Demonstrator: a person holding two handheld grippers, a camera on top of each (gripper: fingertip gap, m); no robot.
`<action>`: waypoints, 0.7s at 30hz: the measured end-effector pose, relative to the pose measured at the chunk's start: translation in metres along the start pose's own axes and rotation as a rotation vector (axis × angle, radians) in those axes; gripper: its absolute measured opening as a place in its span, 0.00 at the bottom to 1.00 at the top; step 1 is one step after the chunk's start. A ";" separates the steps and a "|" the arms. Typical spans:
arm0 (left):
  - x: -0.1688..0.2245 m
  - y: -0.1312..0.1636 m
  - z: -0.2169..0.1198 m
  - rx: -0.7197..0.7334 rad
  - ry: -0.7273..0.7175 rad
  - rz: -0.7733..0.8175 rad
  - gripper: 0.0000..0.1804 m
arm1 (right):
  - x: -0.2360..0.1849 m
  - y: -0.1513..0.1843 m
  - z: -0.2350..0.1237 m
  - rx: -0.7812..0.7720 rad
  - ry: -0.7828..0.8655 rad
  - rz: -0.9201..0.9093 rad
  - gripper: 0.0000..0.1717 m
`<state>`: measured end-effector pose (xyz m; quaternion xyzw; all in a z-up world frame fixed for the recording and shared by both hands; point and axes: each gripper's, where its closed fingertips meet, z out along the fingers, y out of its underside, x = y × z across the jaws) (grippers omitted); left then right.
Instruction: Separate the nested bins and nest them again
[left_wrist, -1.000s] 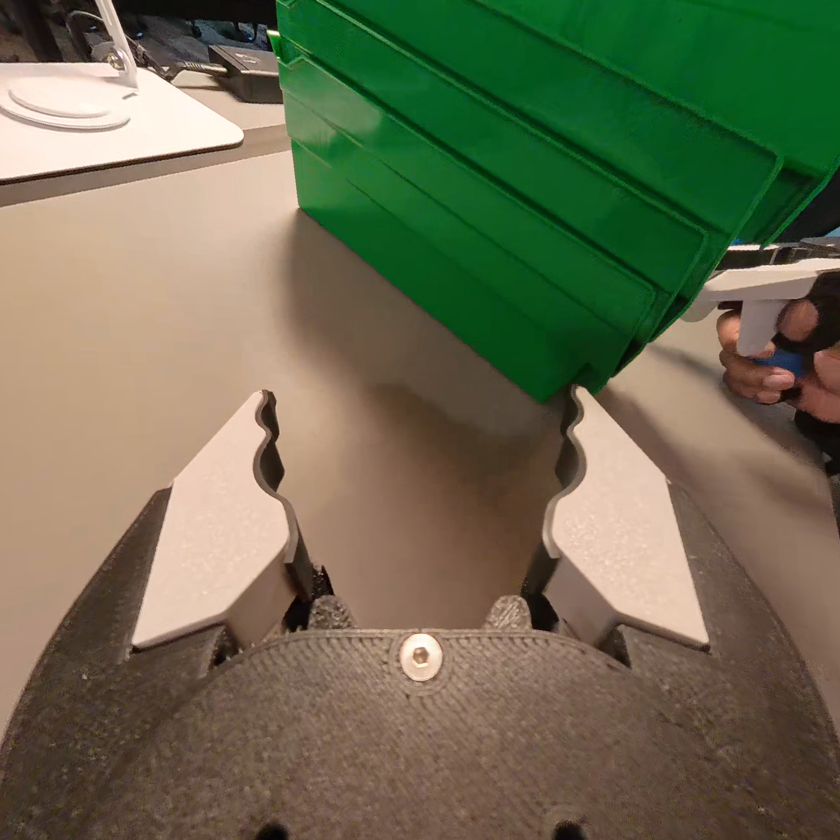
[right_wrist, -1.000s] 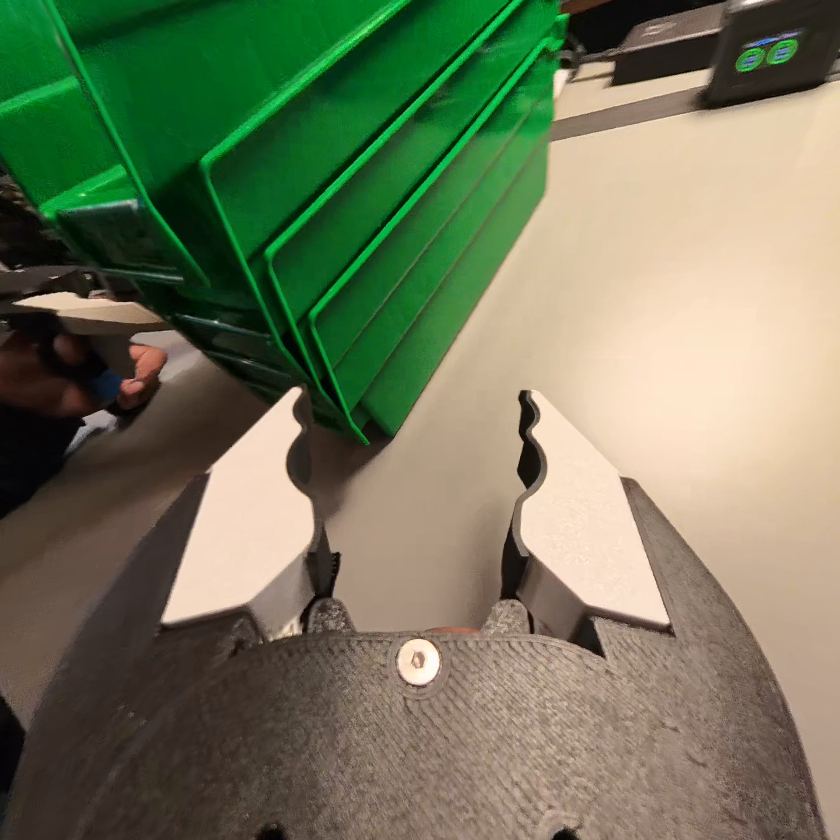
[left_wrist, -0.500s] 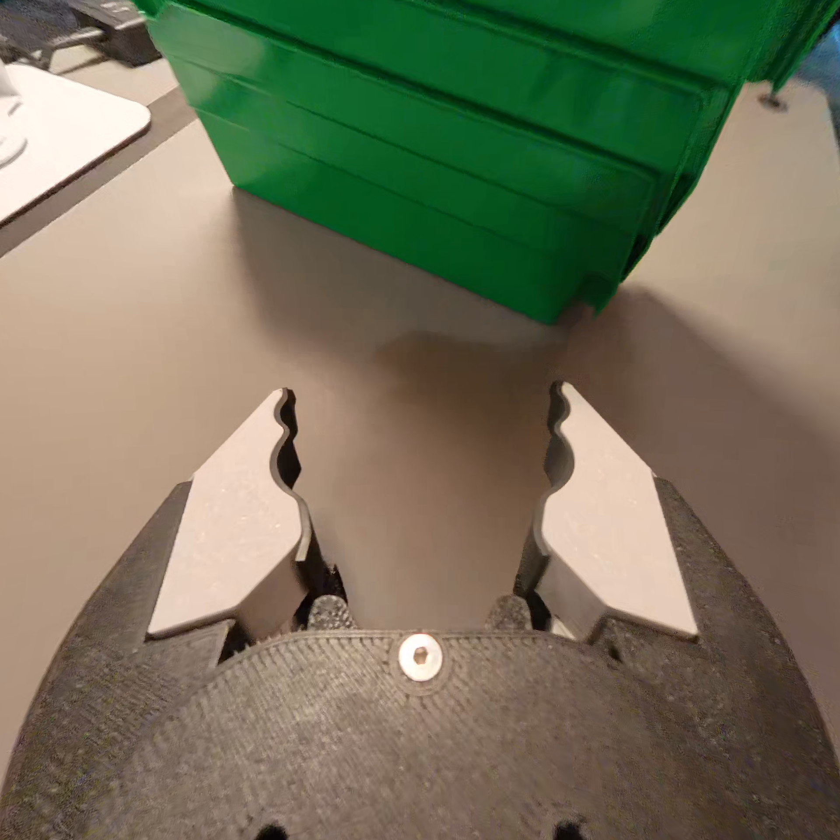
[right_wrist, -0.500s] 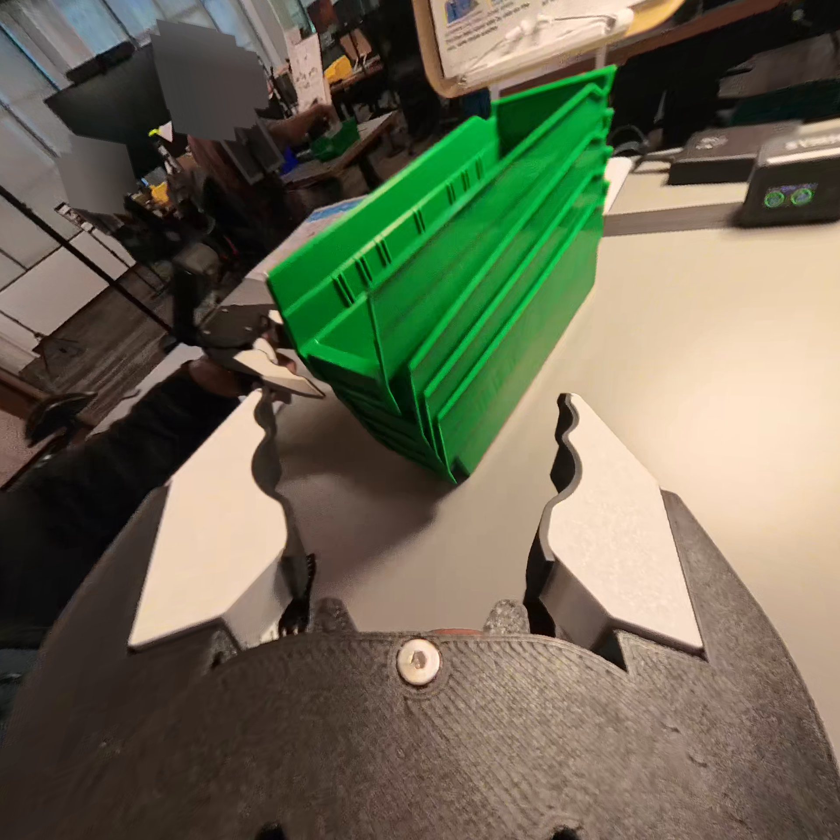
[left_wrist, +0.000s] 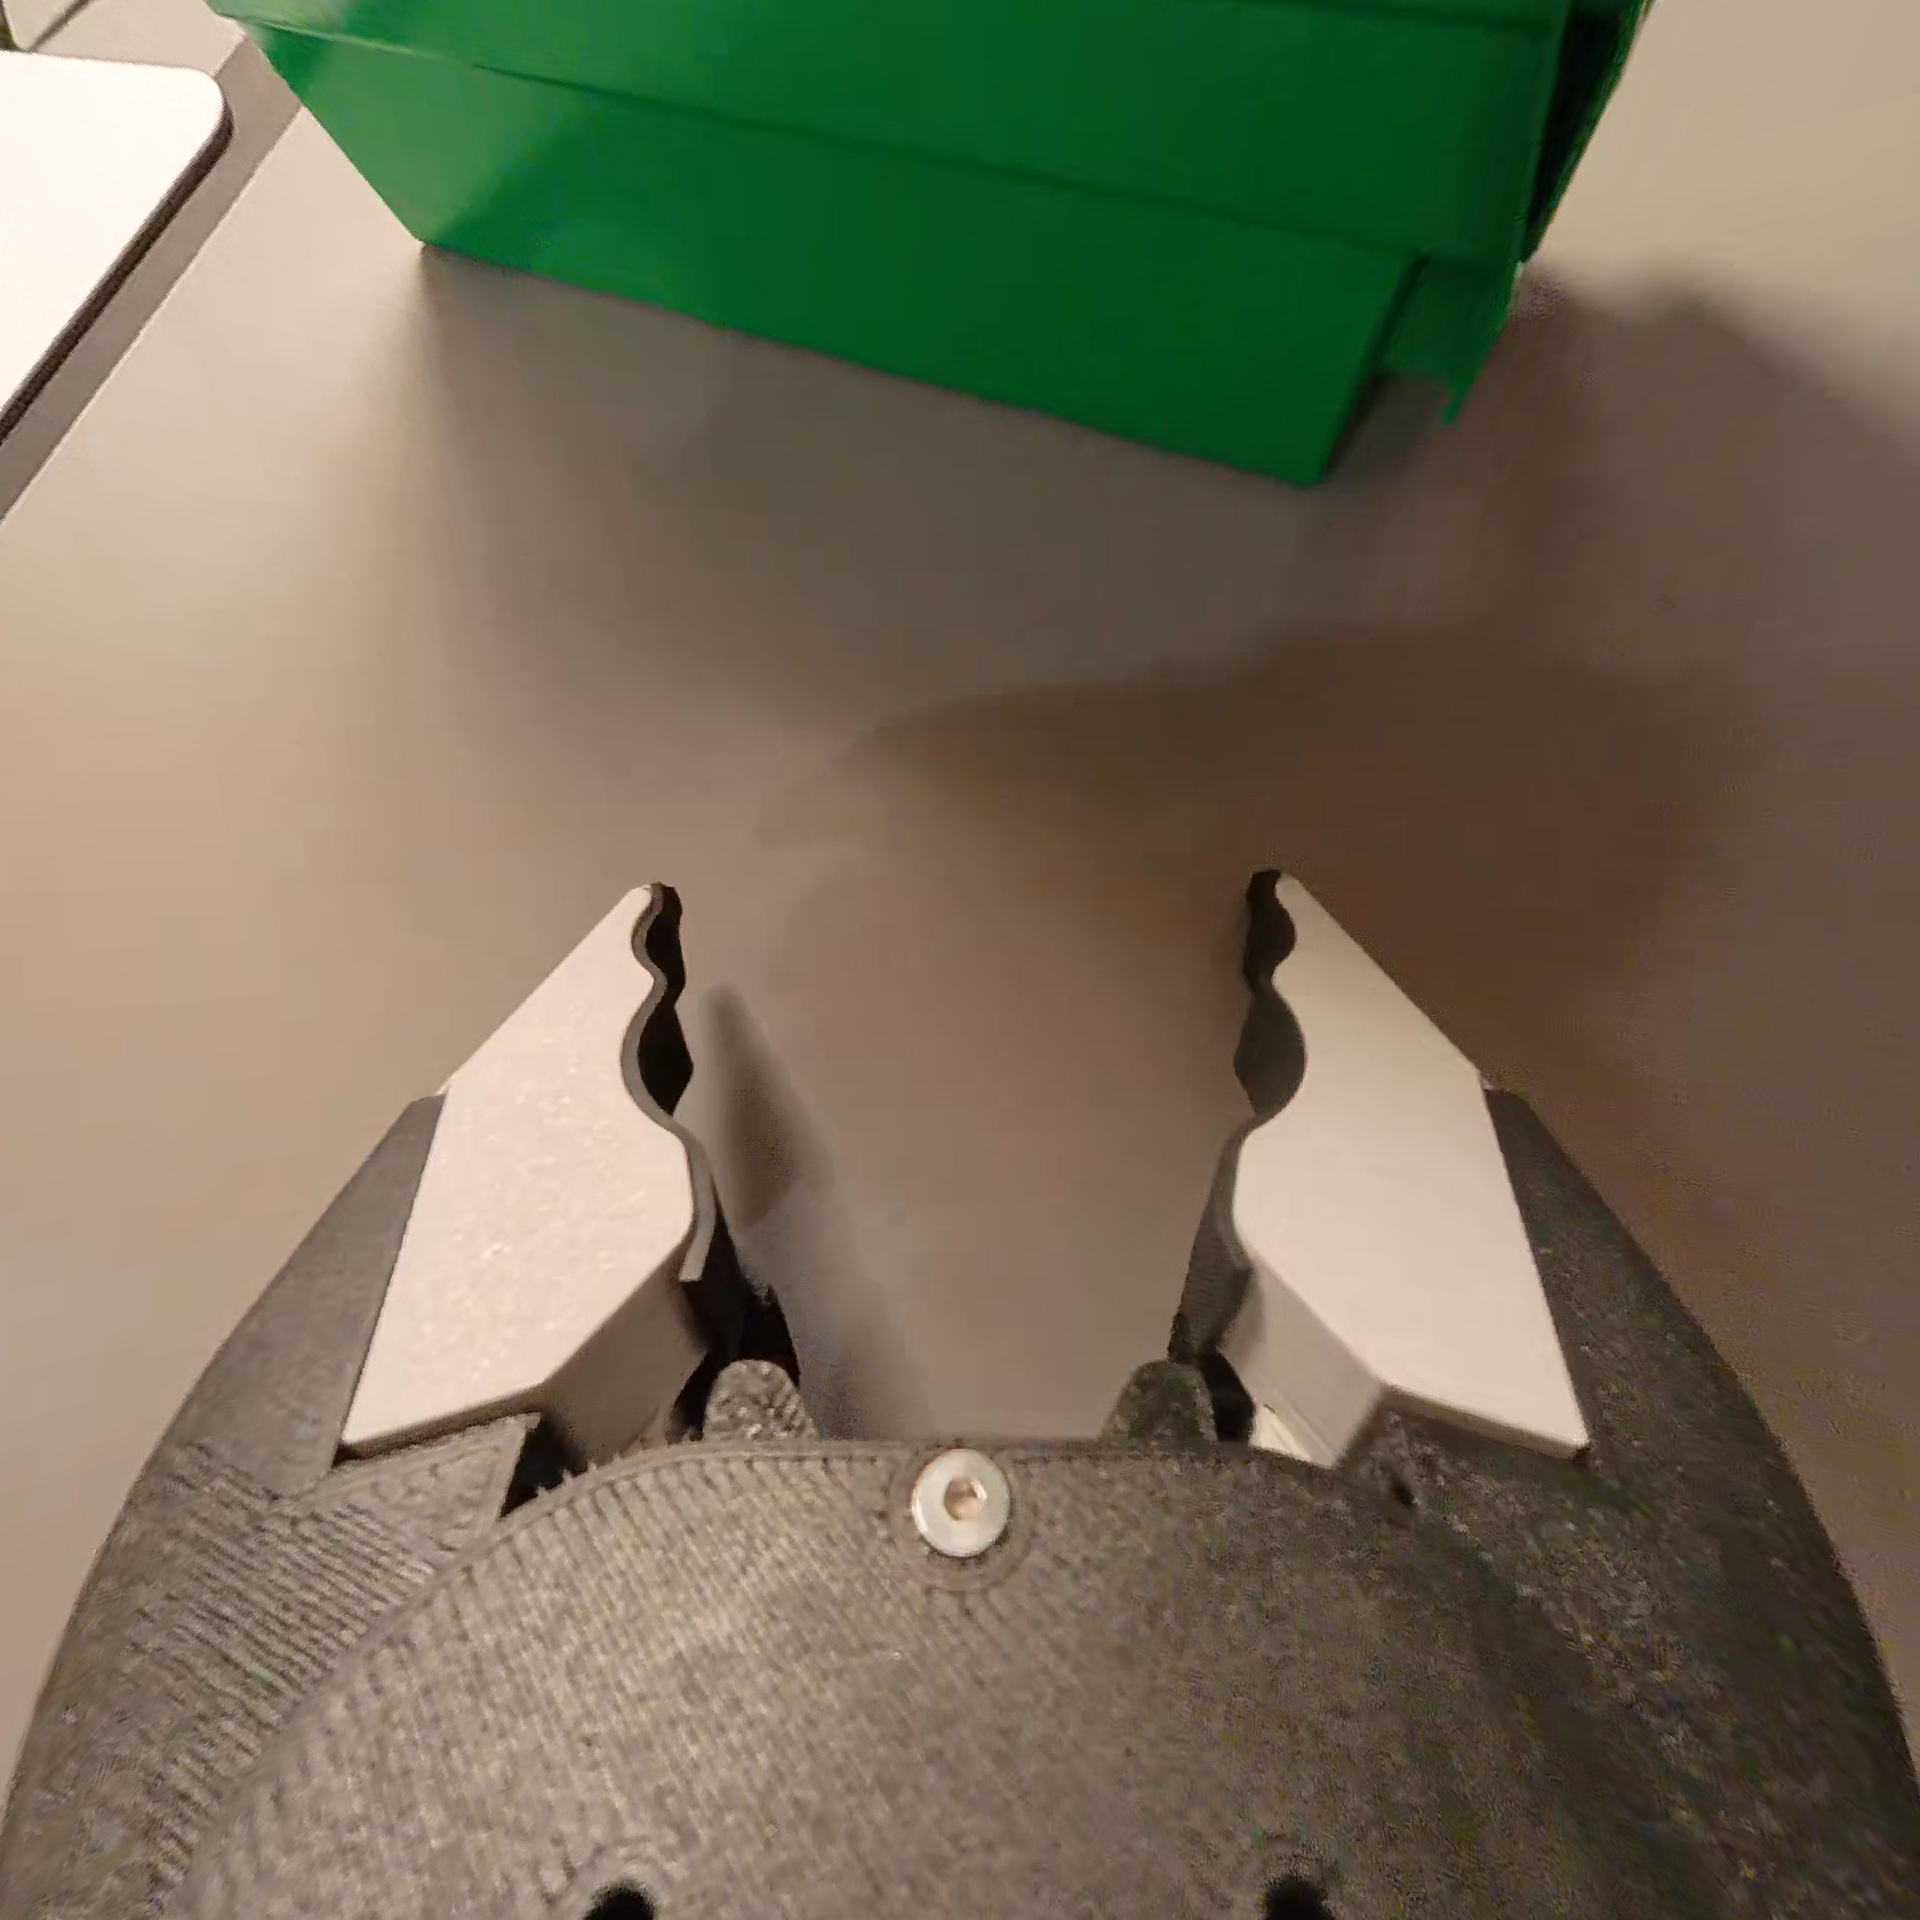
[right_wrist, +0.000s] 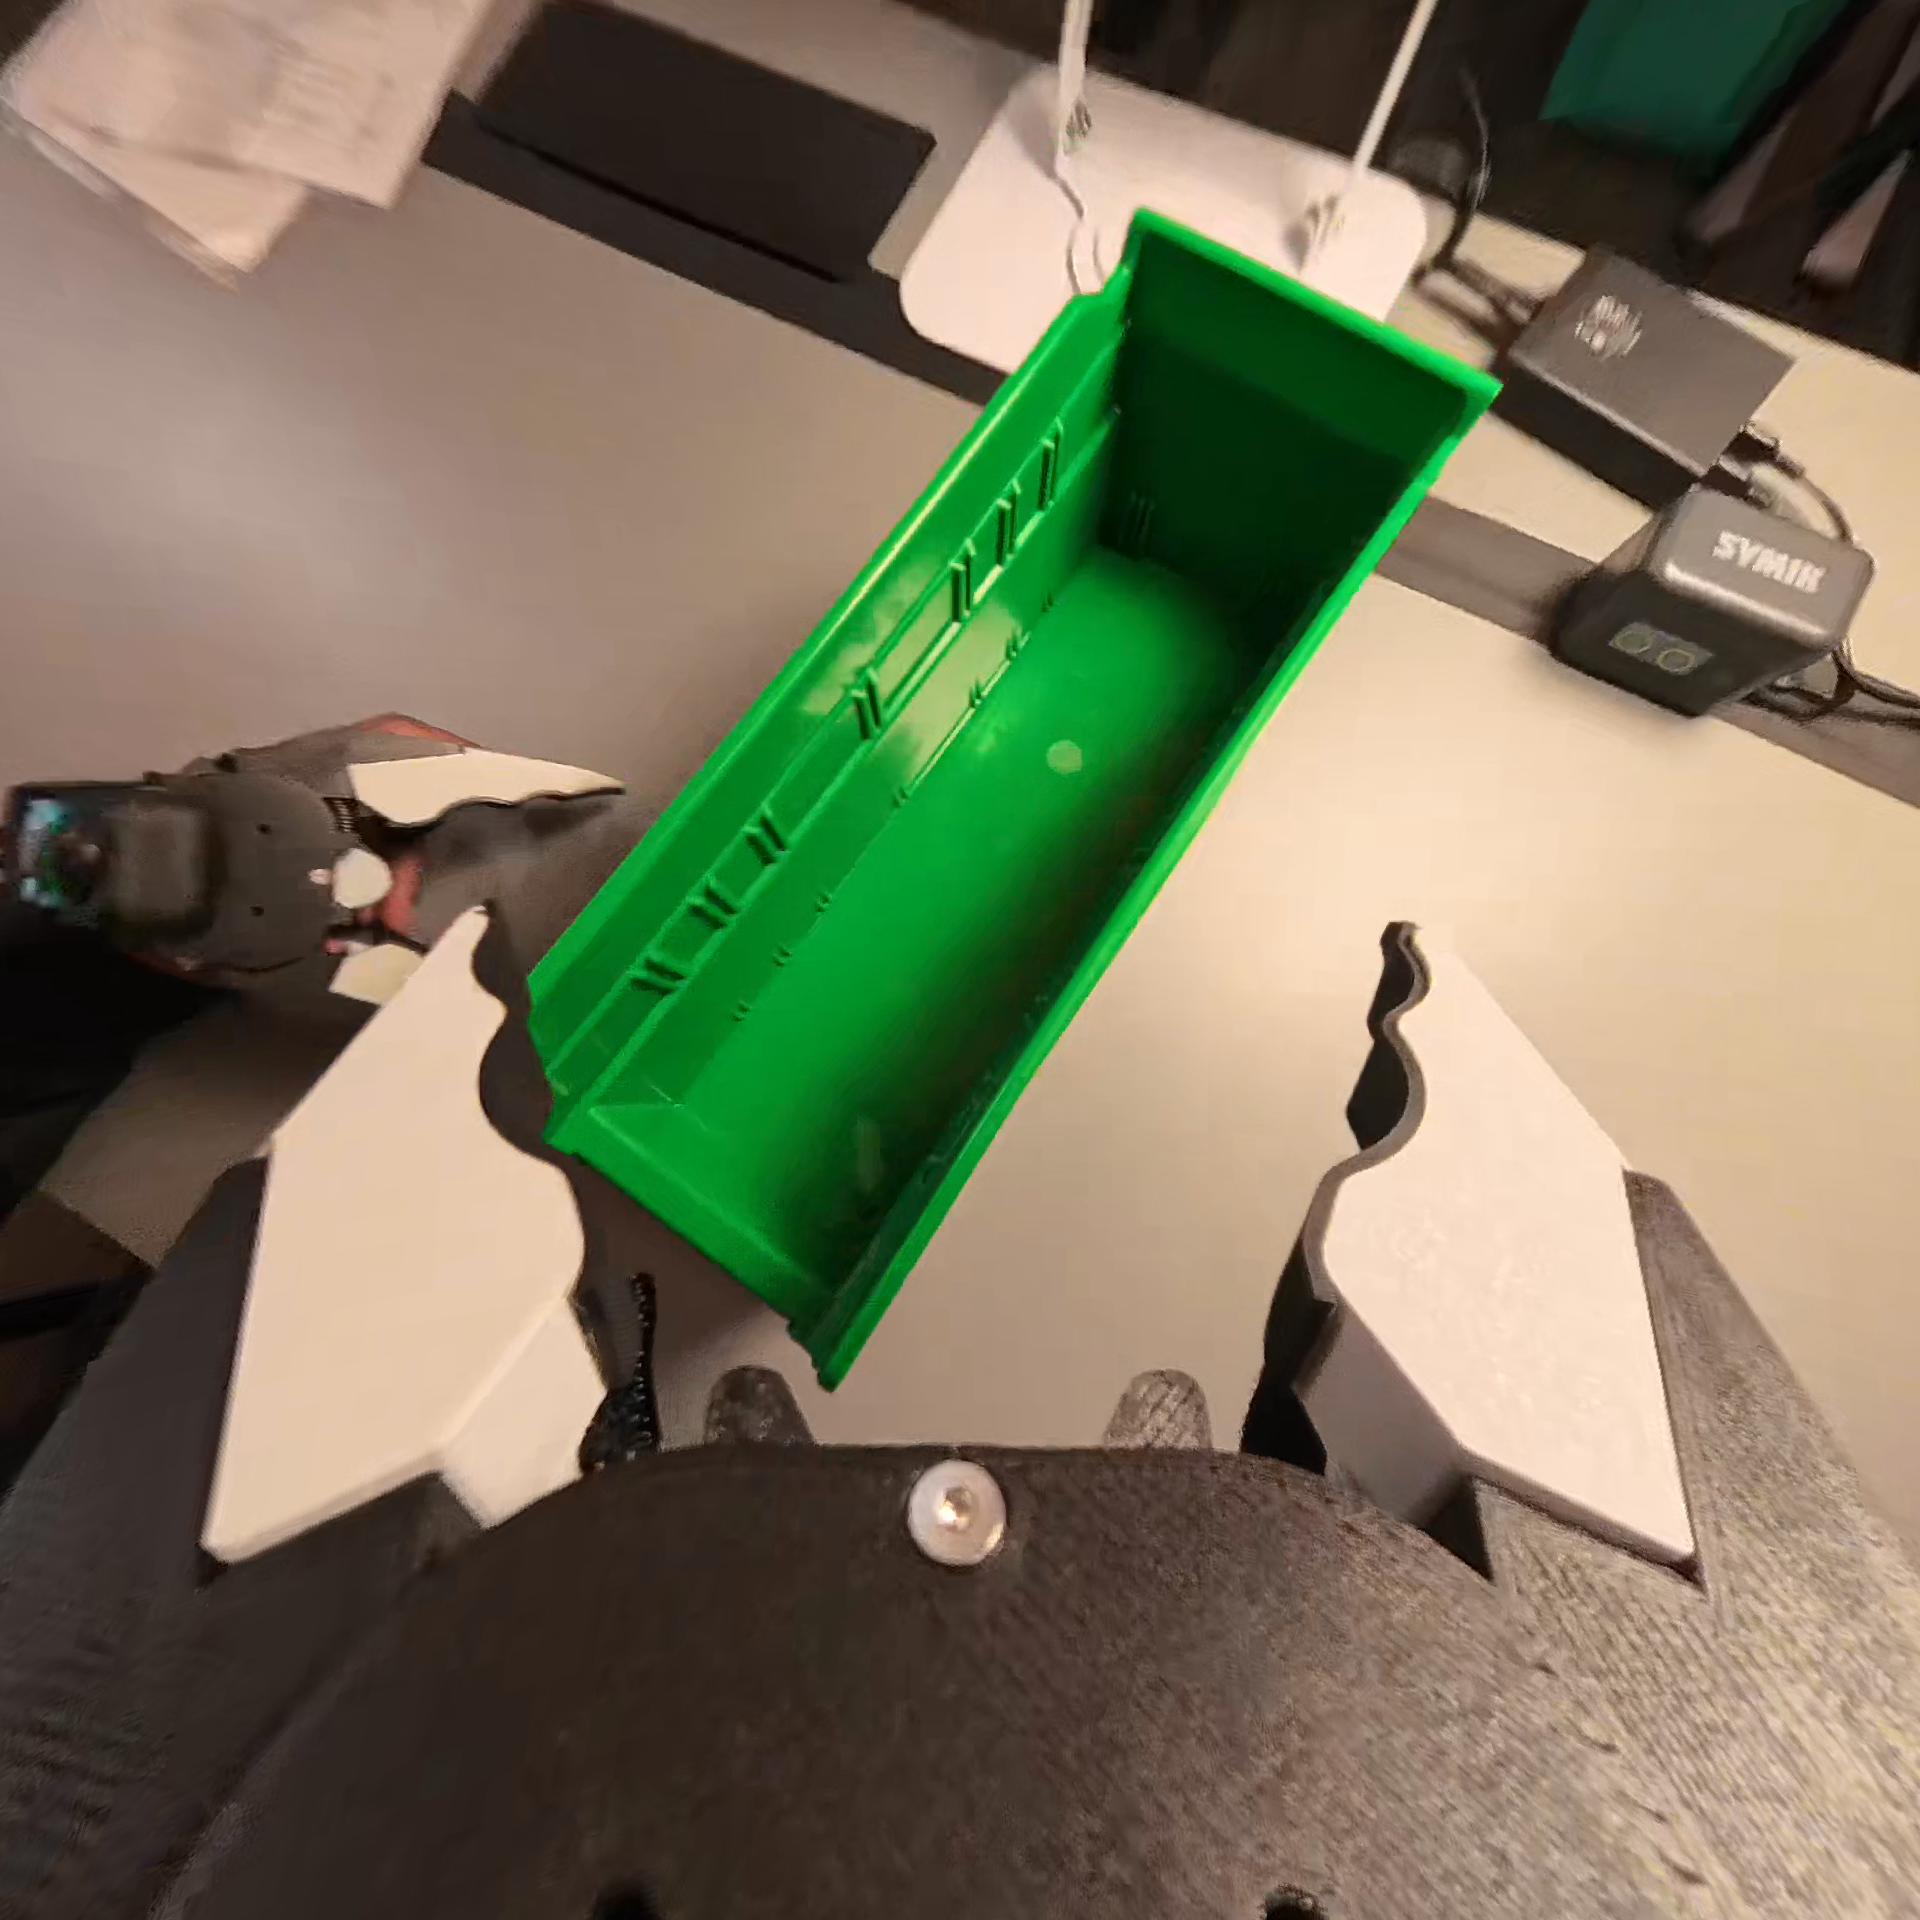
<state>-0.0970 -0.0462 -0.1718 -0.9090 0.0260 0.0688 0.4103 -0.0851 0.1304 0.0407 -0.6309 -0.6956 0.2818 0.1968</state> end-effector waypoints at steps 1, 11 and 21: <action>-0.001 0.000 -0.001 0.004 -0.002 -0.007 0.59 | 0.003 -0.002 0.007 -0.057 0.007 0.003 0.92; -0.006 0.002 -0.002 -0.002 0.003 -0.073 0.58 | 0.009 -0.022 0.047 -0.261 0.091 0.065 0.90; -0.005 0.005 -0.002 -0.016 -0.013 -0.047 0.58 | 0.015 0.003 0.069 -0.402 0.167 0.076 0.86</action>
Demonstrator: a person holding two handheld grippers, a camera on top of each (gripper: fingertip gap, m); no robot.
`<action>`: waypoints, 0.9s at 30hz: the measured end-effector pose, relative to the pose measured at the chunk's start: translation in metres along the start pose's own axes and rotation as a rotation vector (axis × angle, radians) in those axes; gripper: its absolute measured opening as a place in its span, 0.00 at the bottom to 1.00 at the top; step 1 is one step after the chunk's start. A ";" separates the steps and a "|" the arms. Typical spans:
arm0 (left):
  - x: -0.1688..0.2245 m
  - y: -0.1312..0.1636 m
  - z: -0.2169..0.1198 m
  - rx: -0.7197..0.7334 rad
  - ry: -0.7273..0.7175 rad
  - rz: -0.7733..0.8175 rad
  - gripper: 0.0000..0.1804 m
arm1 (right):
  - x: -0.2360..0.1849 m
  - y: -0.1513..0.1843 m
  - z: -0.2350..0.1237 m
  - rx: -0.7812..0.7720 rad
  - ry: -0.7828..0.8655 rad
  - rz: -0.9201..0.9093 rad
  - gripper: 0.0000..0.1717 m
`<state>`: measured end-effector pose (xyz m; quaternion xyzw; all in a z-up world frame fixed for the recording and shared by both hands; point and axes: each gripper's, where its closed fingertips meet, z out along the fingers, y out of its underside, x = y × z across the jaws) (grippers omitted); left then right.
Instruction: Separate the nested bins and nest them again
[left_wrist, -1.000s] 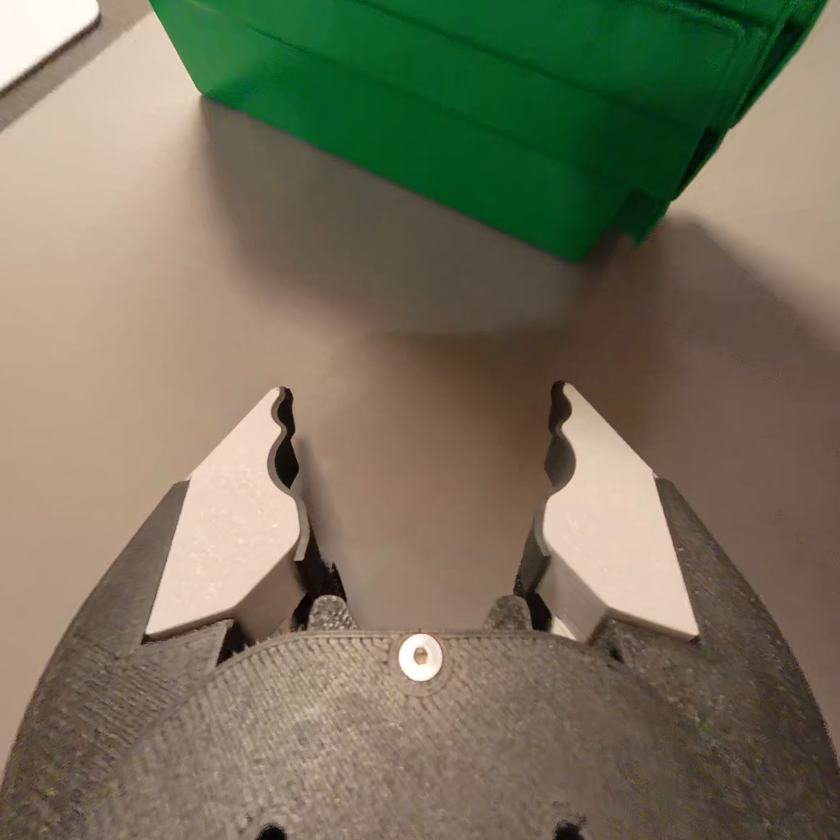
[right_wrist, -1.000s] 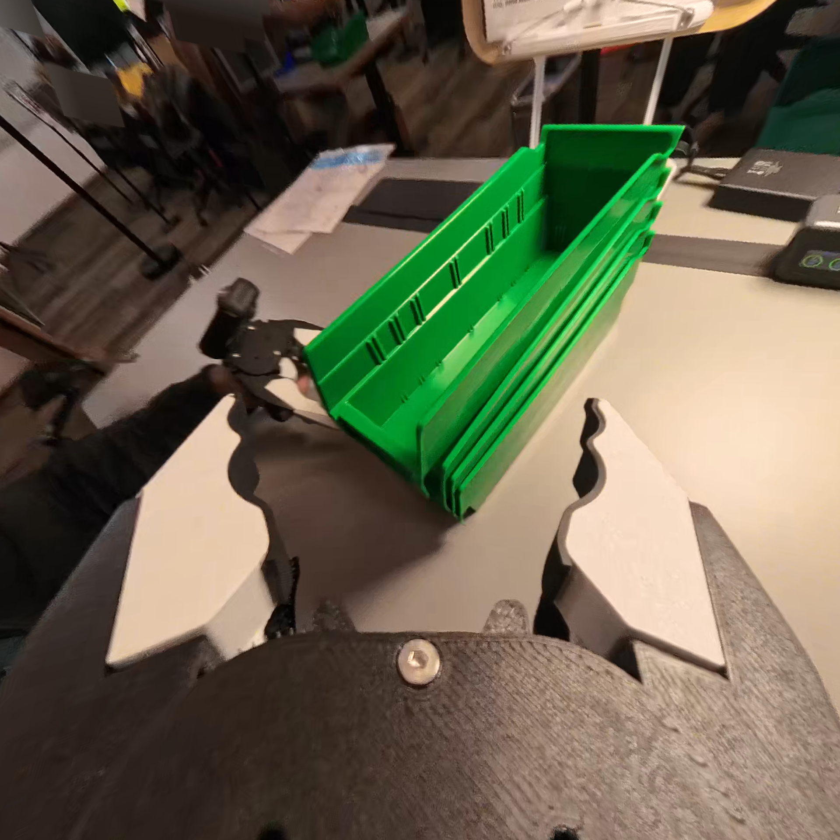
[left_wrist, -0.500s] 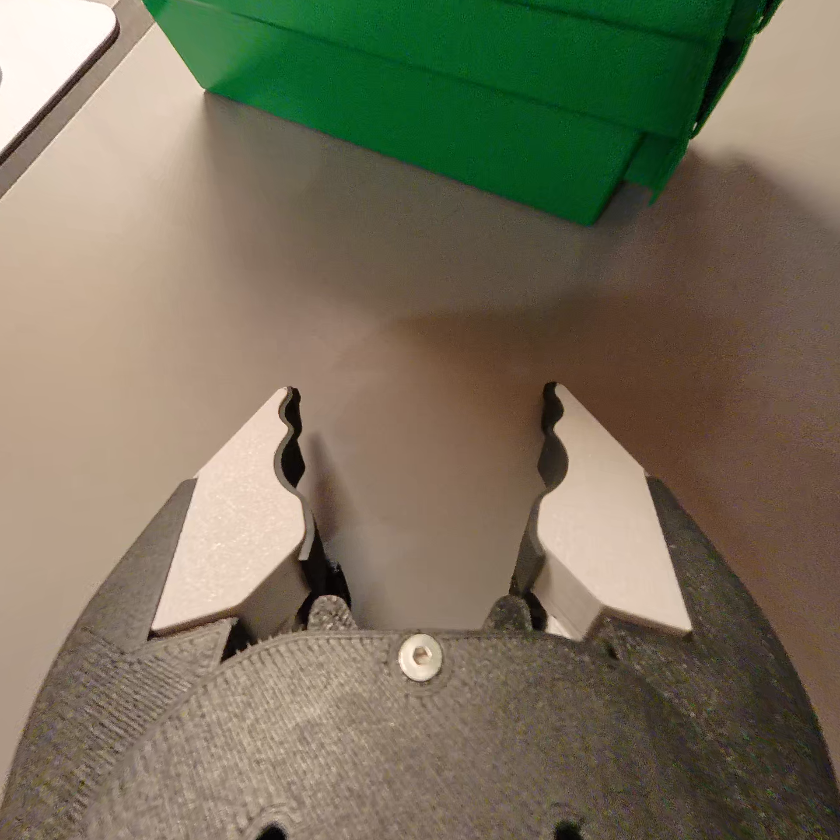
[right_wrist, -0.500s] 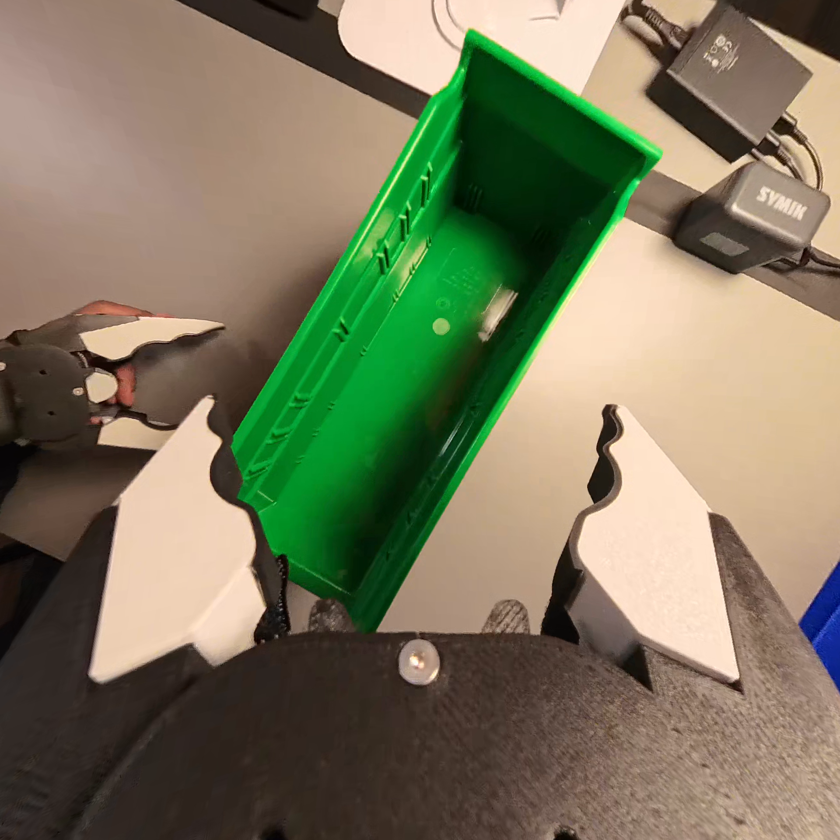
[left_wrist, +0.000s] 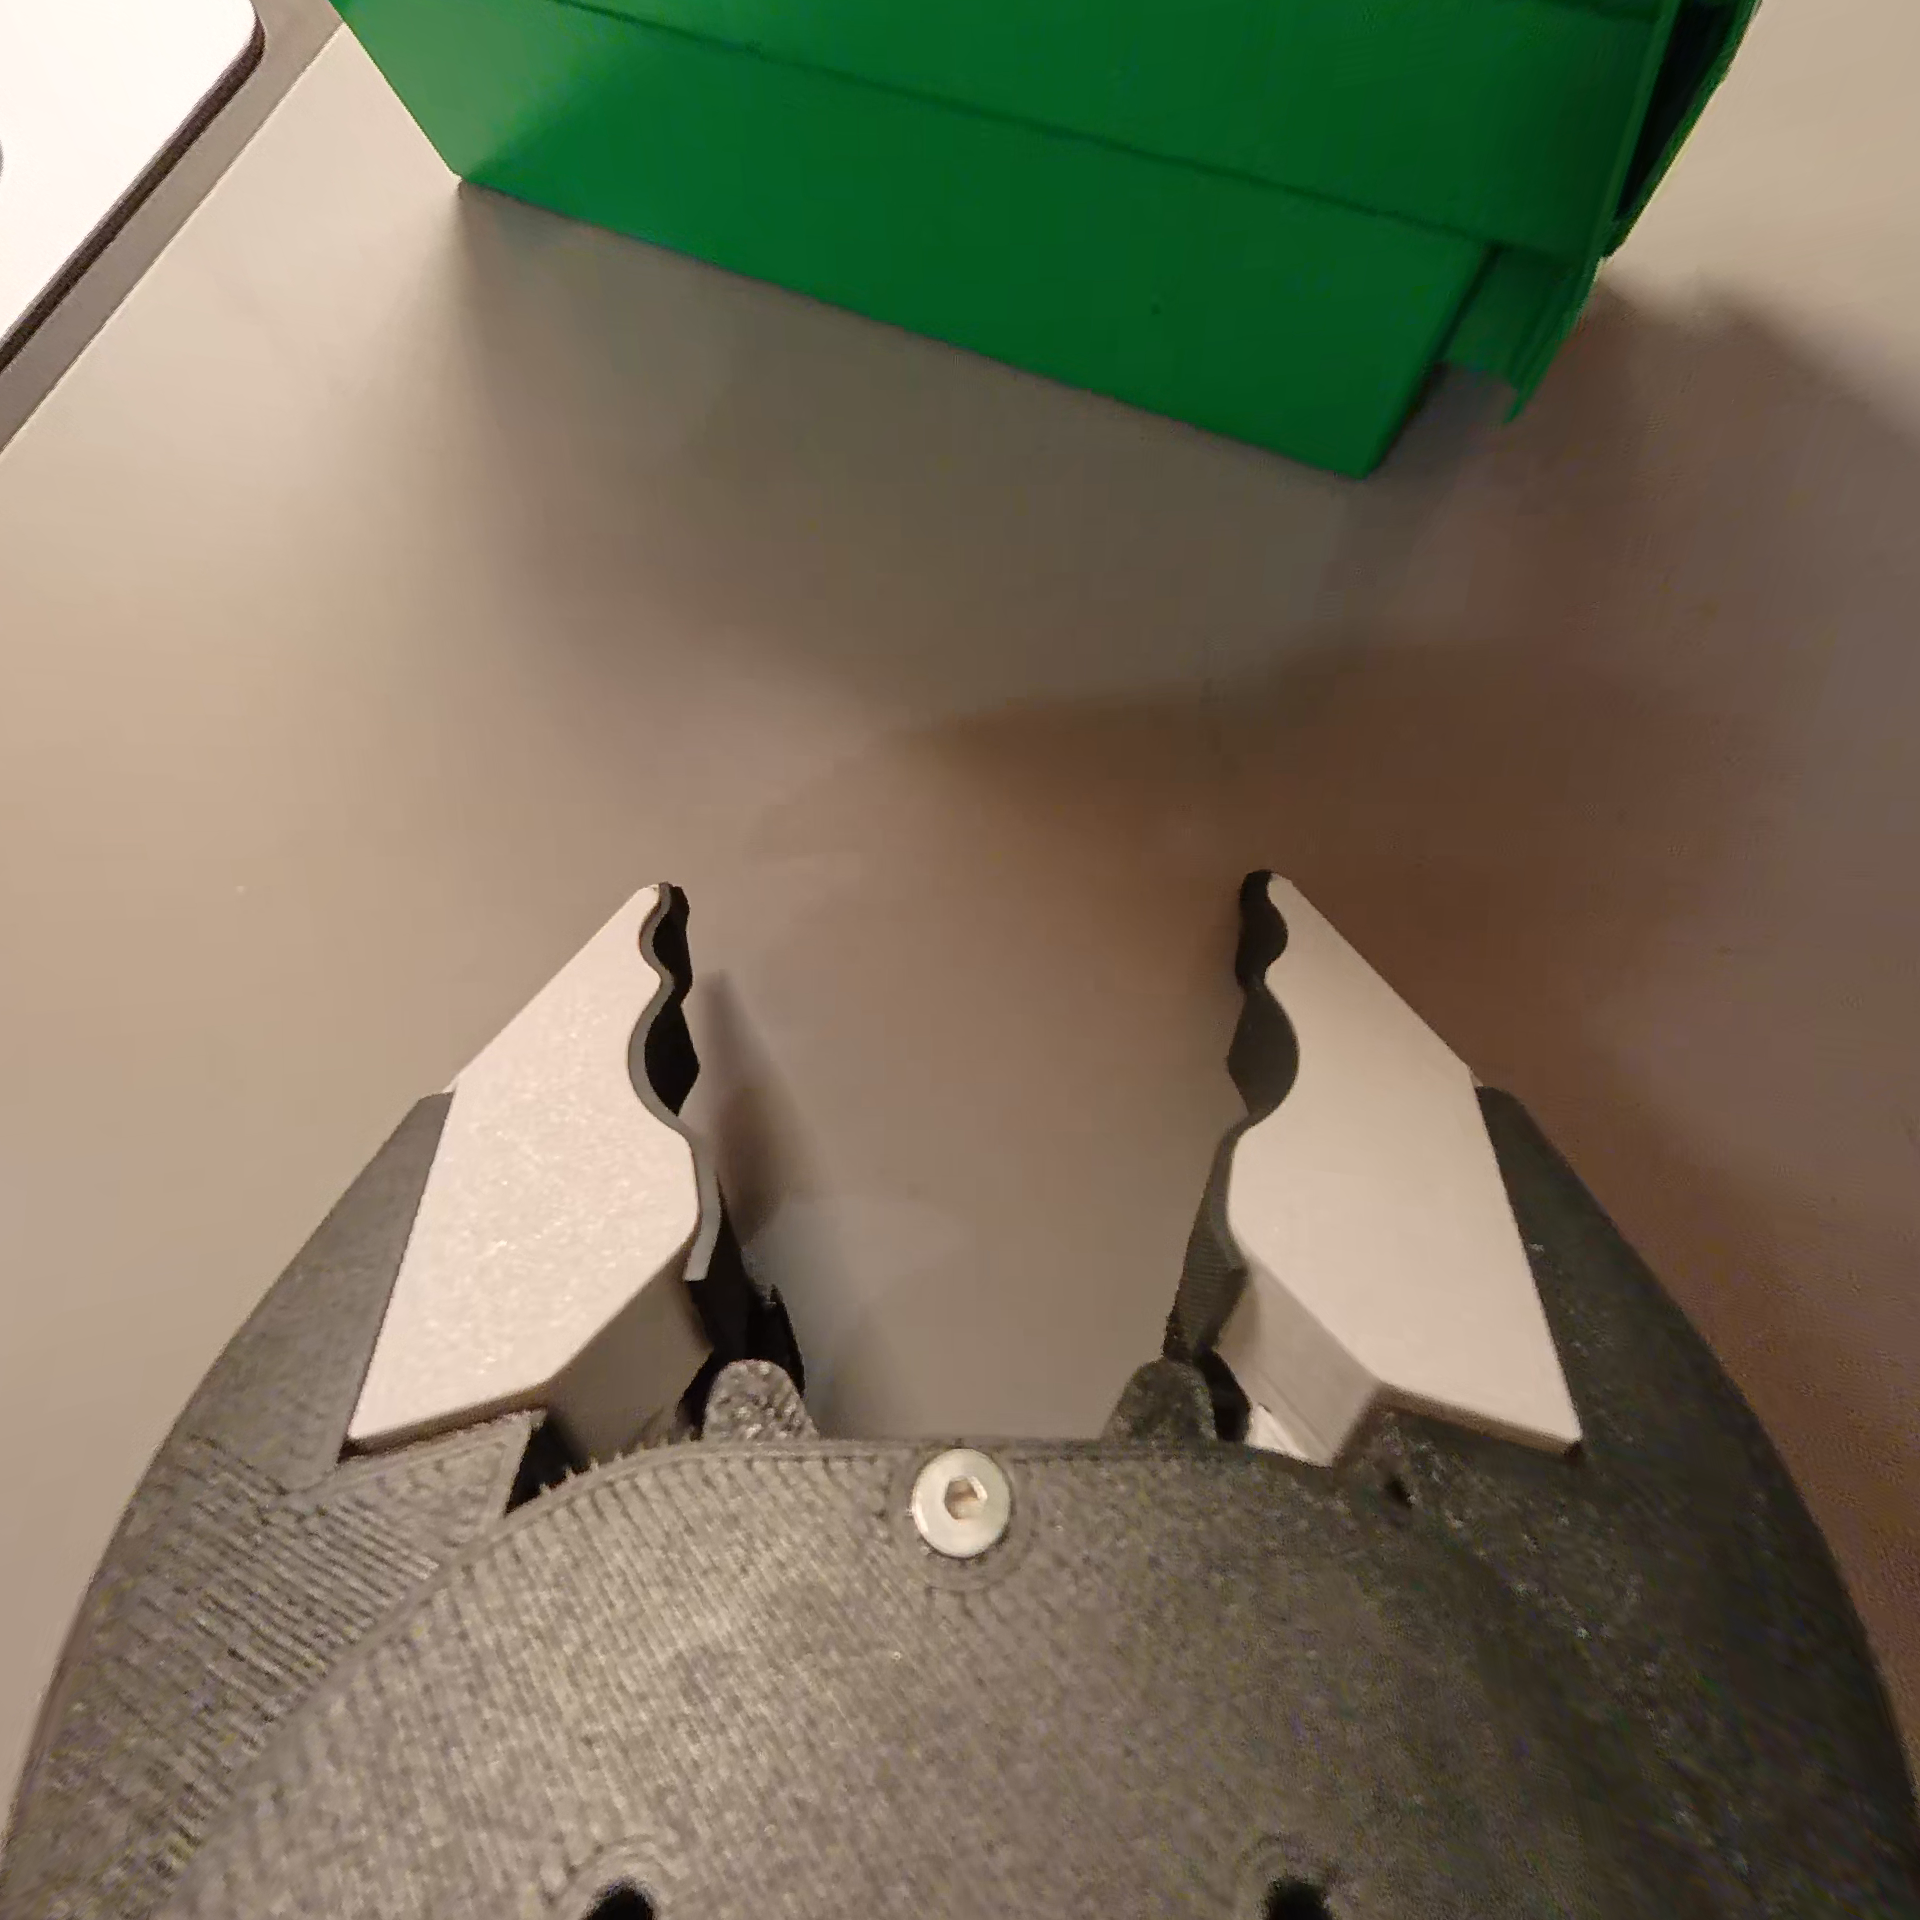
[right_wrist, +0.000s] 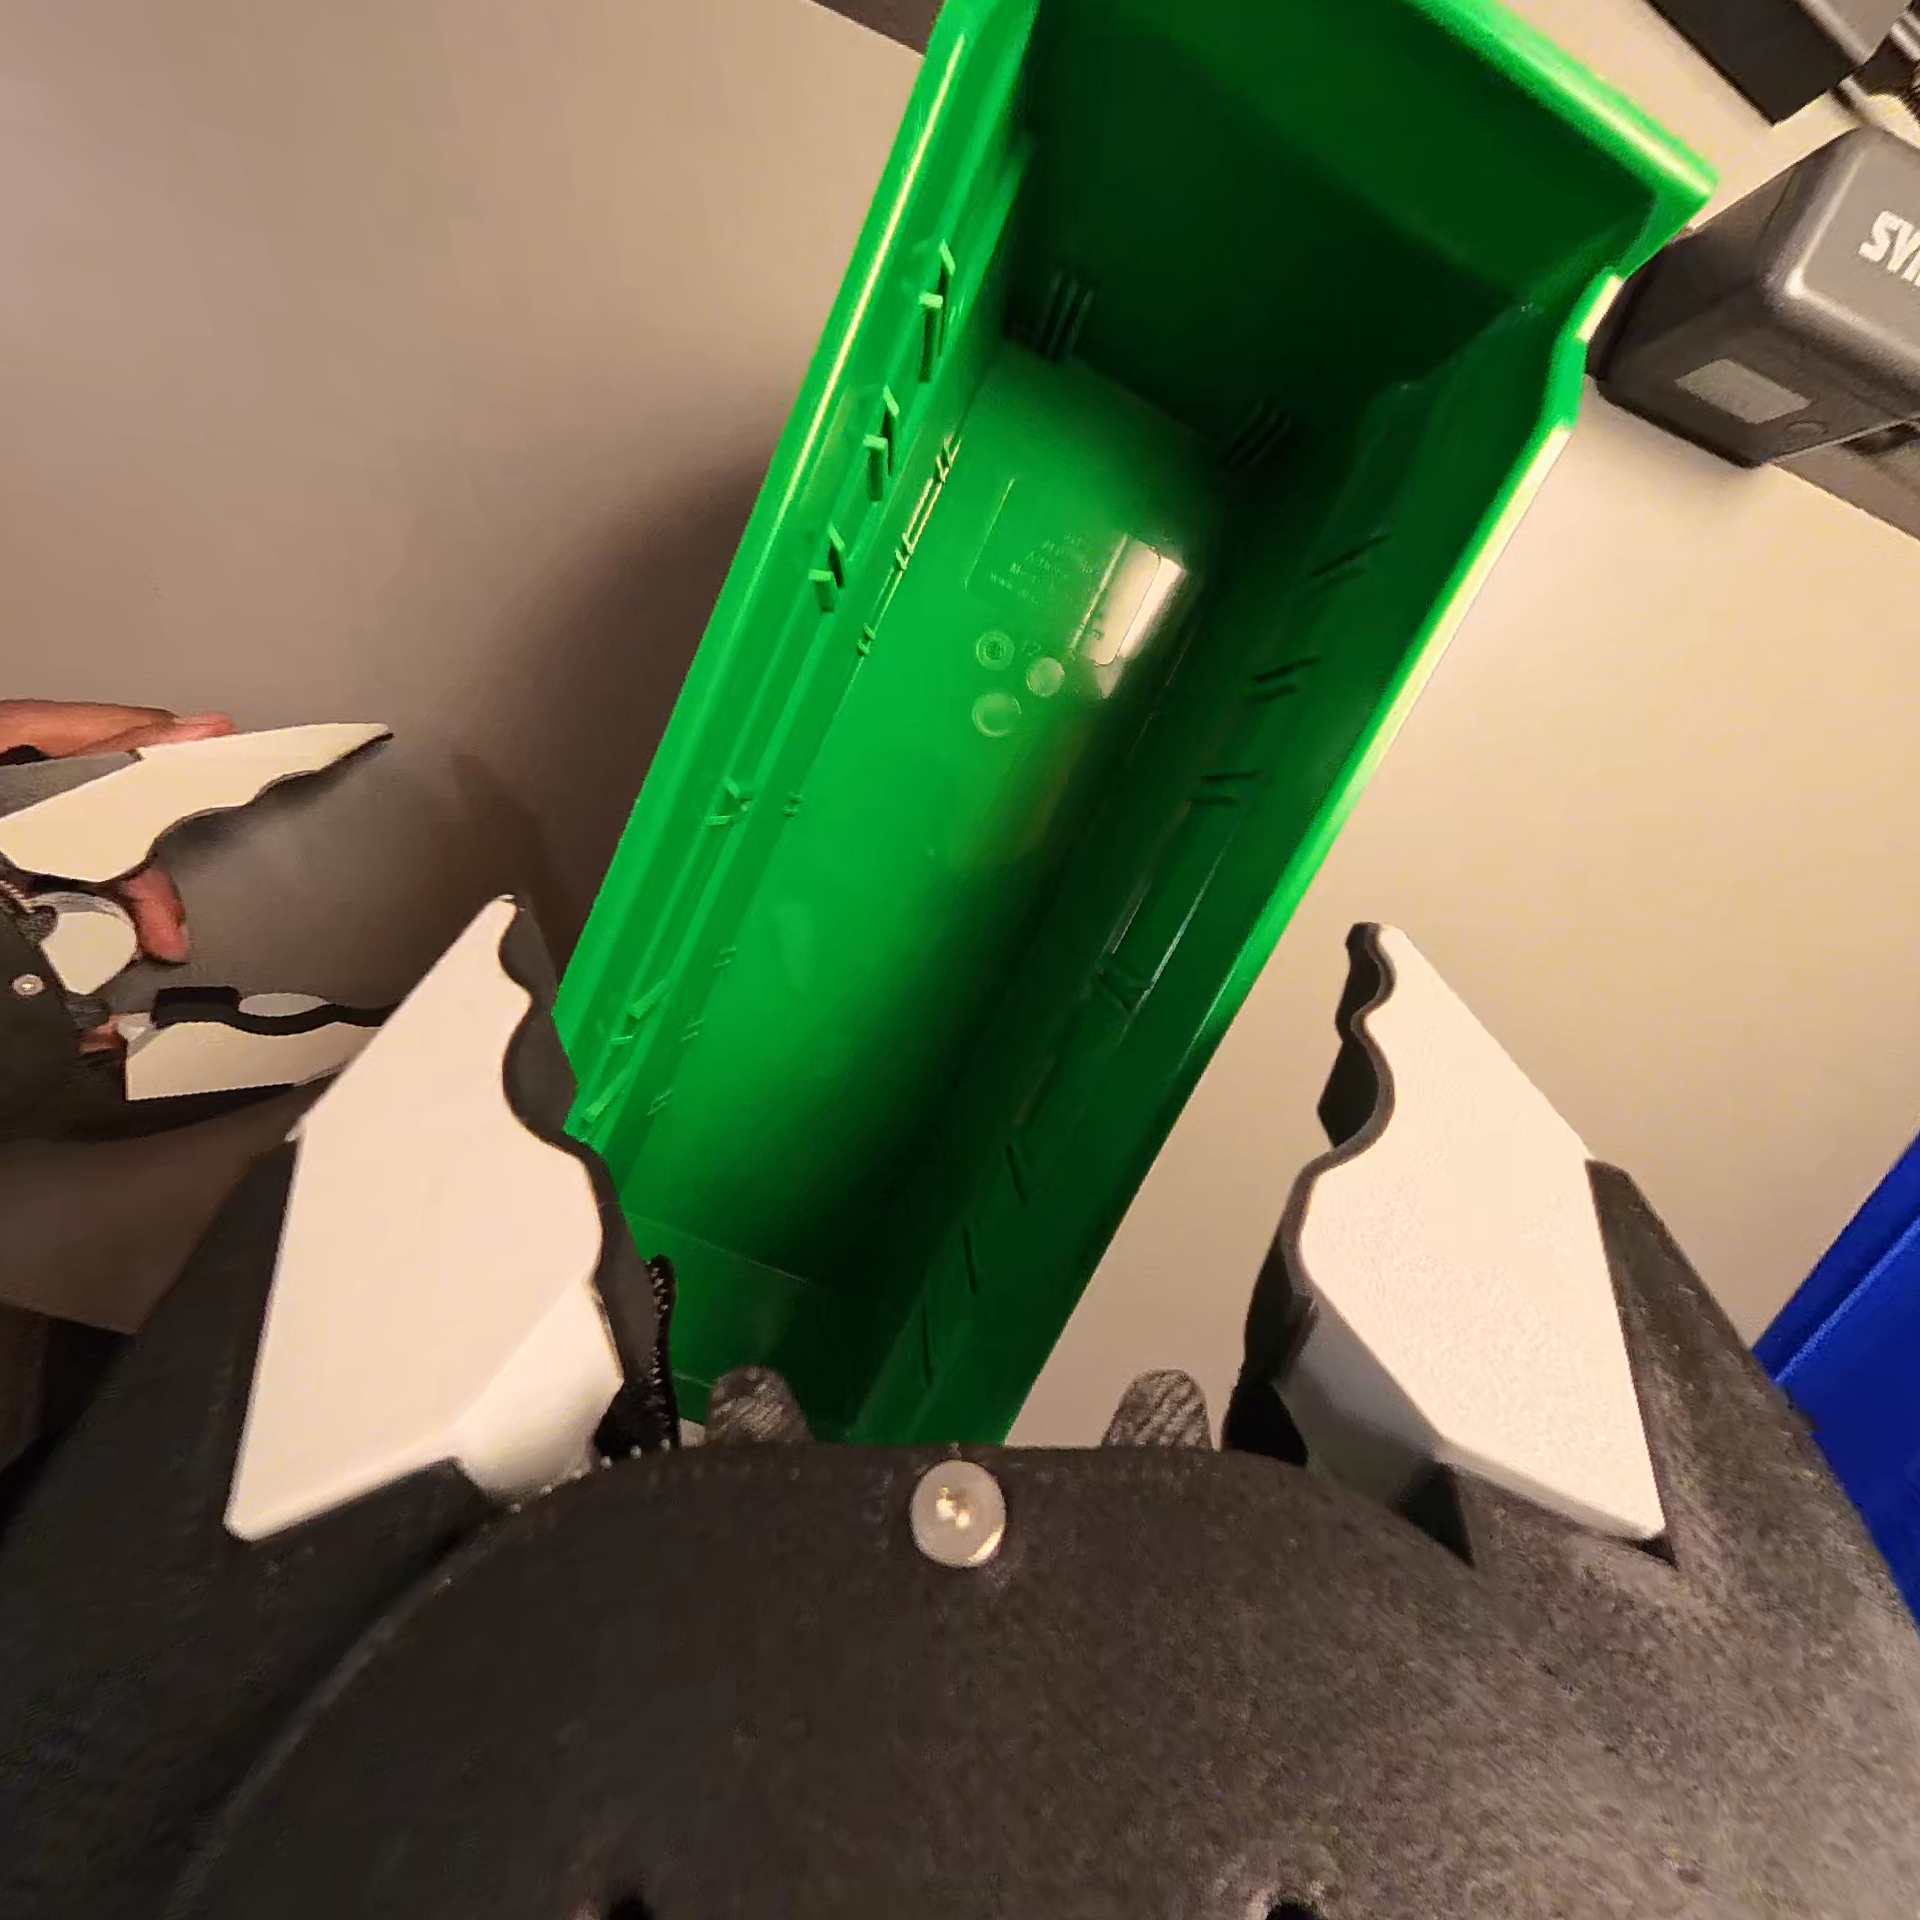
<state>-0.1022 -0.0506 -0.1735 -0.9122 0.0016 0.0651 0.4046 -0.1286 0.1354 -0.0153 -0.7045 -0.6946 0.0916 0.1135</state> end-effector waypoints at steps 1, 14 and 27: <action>0.000 0.000 0.000 0.000 -0.001 0.001 0.58 | 0.000 0.001 0.001 -0.006 0.001 0.002 0.86; 0.000 0.000 0.000 0.000 -0.008 0.006 0.57 | -0.004 0.001 0.012 -0.036 0.030 0.010 0.84; -0.001 0.000 0.000 0.000 -0.008 0.006 0.57 | -0.004 0.000 0.011 -0.061 0.021 0.005 0.77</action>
